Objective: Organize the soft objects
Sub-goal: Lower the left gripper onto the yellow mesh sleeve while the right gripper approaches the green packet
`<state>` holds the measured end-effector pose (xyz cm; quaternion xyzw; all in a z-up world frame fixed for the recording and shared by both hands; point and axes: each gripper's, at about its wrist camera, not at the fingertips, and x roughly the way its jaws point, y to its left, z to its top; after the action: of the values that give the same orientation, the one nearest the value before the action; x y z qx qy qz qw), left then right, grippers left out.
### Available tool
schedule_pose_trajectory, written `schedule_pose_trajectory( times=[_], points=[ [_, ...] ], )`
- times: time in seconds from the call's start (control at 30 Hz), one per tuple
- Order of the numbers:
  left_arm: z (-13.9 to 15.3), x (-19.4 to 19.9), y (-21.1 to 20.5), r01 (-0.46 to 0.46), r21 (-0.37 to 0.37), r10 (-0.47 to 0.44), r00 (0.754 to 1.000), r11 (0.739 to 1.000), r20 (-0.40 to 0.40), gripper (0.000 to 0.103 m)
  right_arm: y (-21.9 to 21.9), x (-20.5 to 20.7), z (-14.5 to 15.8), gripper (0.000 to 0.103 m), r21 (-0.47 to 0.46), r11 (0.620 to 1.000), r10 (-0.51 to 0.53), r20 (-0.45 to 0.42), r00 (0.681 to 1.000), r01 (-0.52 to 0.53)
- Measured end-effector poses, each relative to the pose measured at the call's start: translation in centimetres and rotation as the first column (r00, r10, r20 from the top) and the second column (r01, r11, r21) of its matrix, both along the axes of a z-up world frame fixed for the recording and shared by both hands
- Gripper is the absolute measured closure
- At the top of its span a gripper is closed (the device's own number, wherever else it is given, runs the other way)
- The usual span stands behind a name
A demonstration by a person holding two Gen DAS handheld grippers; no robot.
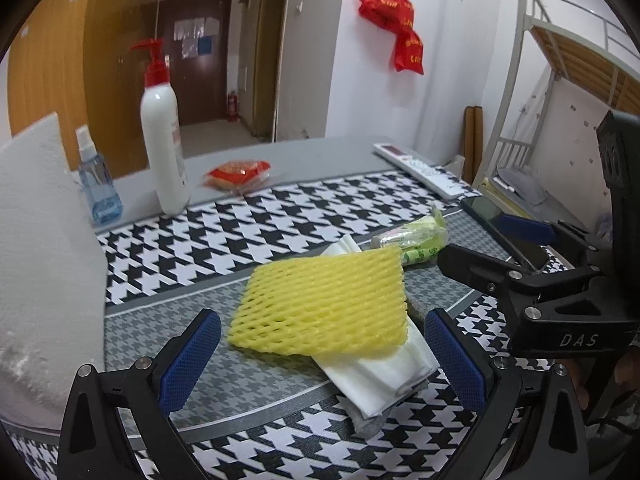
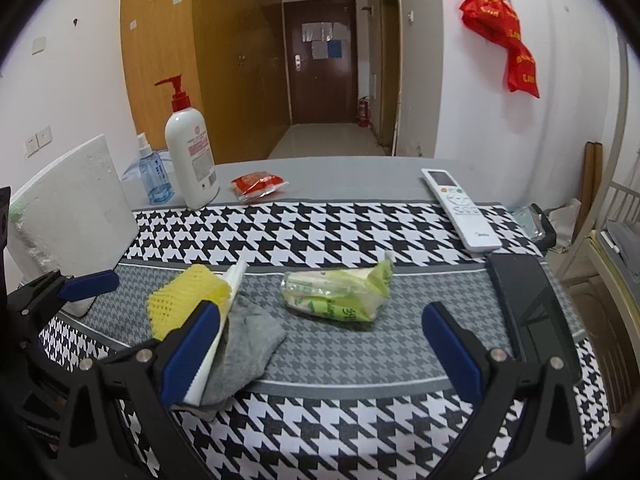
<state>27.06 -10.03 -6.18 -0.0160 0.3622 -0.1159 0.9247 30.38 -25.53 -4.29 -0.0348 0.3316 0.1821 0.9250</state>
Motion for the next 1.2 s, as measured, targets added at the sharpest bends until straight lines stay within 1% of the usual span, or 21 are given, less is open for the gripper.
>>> schedule_pose_trajectory(
  times=[0.1,0.27,0.33,0.4,0.5,0.53,0.57,0.63,0.7,0.77,0.8,0.9,0.93,1.0,1.07,1.2],
  points=[
    [-0.3,0.7,0.0,-0.025,0.005,0.025,1.000,1.000,-0.016,0.001,0.3,1.1,-0.1,0.001,-0.010,1.000,0.014,-0.020,1.000,-0.014],
    [-0.8,1.4,-0.1,-0.016,0.006,0.016,0.999,1.000,-0.035,0.002,0.3,2.4,-0.6,0.001,-0.006,1.000,0.027,-0.055,0.998,-0.028],
    [-1.2,1.7,0.0,-0.001,-0.012,0.001,0.999,1.000,-0.048,0.009,0.3,2.7,-0.8,0.001,-0.013,1.000,0.026,-0.068,0.997,-0.027],
    [-1.5,1.9,0.0,0.003,-0.013,-0.003,0.998,1.000,-0.060,0.012,0.4,2.9,-1.0,0.001,-0.015,0.999,0.032,-0.072,0.997,-0.033],
    [-1.9,2.1,0.1,0.010,-0.019,-0.012,0.997,1.000,-0.072,0.027,0.7,3.2,-1.3,0.001,-0.027,0.999,0.039,-0.079,0.996,-0.041],
    [-2.0,2.2,0.2,0.012,-0.026,-0.014,0.997,1.000,-0.075,0.028,0.8,3.4,-1.4,0.001,-0.032,0.999,0.041,-0.081,0.996,-0.044],
    [-2.0,2.2,0.2,0.009,-0.026,-0.011,0.997,1.000,-0.074,0.029,0.8,3.4,-1.4,0.001,-0.034,0.998,0.043,-0.083,0.996,-0.046],
    [-2.1,2.3,0.3,0.009,-0.025,-0.011,0.997,1.000,-0.077,0.039,1.1,3.7,-1.6,0.001,-0.032,0.998,0.052,-0.088,0.995,-0.055],
    [-2.2,2.4,0.4,0.009,-0.034,-0.011,0.996,0.999,-0.084,0.044,1.3,4.0,-1.8,0.001,-0.037,0.998,0.054,-0.098,0.994,-0.058],
    [-2.2,2.5,0.6,0.002,-0.040,-0.005,0.996,0.999,-0.087,0.051,1.5,4.2,-1.9,0.001,-0.041,0.997,0.056,-0.103,0.993,-0.060],
    [-2.3,2.5,0.7,-0.004,-0.042,0.000,0.996,0.999,-0.089,0.057,1.5,4.3,-1.8,0.001,-0.042,0.997,0.059,-0.104,0.993,-0.063],
    [-2.3,2.5,1.3,-0.019,-0.051,0.013,0.995,0.999,-0.099,0.063,1.5,4.4,-1.7,0.001,-0.042,0.997,0.058,-0.102,0.993,-0.063],
    [-2.3,2.5,1.5,-0.024,-0.050,0.018,0.994,0.998,-0.106,0.068,1.5,4.5,-1.7,0.001,-0.041,0.997,0.058,-0.104,0.993,-0.063],
    [-2.1,2.2,1.9,-0.030,-0.060,0.024,0.994,0.998,-0.104,0.069,1.6,4.9,-1.9,0.001,-0.047,0.997,0.057,-0.114,0.992,-0.063],
    [-1.9,2.0,2.2,-0.038,-0.063,0.032,0.995,0.997,-0.094,0.072,1.8,5.1,-2.0,0.001,-0.056,0.997,0.054,-0.122,0.991,-0.061],
    [-1.5,1.6,2.7,-0.056,-0.048,0.052,0.995,0.997,-0.079,0.073,1.9,5.6,-2.5,0.001,-0.067,0.996,0.050,-0.137,0.989,-0.060]
  ],
)
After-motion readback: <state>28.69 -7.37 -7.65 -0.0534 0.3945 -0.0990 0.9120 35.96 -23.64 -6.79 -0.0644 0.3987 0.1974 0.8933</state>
